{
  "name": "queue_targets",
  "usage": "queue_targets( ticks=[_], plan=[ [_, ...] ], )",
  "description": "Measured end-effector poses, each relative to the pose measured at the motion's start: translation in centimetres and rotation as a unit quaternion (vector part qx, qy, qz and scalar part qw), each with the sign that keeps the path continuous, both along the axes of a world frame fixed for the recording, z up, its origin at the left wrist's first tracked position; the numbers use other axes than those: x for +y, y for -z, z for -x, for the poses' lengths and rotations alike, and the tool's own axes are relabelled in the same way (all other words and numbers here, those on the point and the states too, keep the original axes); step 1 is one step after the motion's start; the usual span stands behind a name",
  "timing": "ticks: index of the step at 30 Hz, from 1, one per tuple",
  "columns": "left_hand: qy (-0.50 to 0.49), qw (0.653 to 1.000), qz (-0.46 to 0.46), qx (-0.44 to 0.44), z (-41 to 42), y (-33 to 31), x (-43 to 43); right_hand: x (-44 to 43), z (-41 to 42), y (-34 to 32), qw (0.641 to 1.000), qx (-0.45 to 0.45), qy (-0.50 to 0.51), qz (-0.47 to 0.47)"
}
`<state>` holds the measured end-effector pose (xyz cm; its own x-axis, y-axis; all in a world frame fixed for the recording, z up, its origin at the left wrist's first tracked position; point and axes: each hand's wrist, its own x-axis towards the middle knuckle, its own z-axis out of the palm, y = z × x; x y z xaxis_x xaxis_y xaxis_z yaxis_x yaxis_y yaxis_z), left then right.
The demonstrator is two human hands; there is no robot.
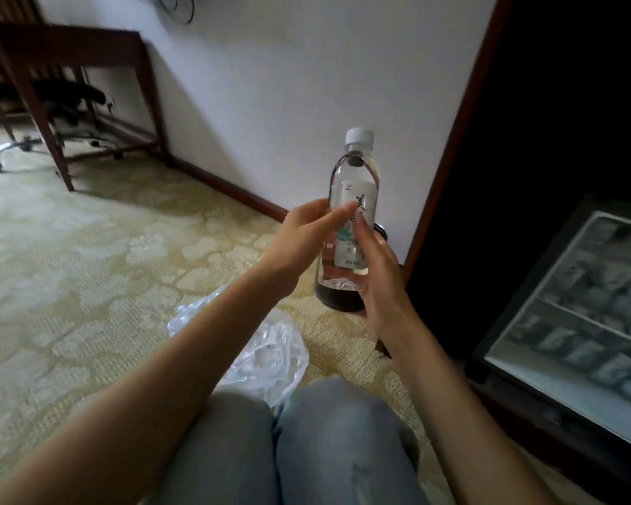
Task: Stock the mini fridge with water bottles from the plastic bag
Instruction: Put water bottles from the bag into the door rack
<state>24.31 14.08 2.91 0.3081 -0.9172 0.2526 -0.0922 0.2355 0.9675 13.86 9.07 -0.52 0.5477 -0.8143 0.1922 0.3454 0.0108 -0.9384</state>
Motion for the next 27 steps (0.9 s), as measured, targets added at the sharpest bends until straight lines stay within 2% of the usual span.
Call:
queue_targets(
  ticks=[6, 12, 16, 20, 27],
  plan=[
    [-0.044, 0.997, 0.026, 0.056, 3.9, -2.9, 2.0, 2.9, 1.6, -3.6, 0.999, -0.016, 0.047, -0.004],
    [-0.046, 0.982, 0.037, 0.177, 5.2, -0.1, 3.6, 2.8, 3.2, -2.0, 0.995, 0.085, 0.044, -0.011],
    [-0.041, 0.987, 0.009, 0.155, 5.4, 0.3, 3.7, 1.8, 4.5, -0.9, 0.995, 0.090, 0.019, -0.033],
    [-0.022, 0.988, 0.008, 0.152, 5.2, -0.3, 2.8, 1.6, 4.6, -1.9, 0.994, 0.087, 0.060, -0.017],
    [0.087, 0.982, -0.030, 0.167, 7.2, -0.4, -1.6, 0.6, 8.2, -4.1, 0.977, 0.133, 0.165, -0.020]
  ],
)
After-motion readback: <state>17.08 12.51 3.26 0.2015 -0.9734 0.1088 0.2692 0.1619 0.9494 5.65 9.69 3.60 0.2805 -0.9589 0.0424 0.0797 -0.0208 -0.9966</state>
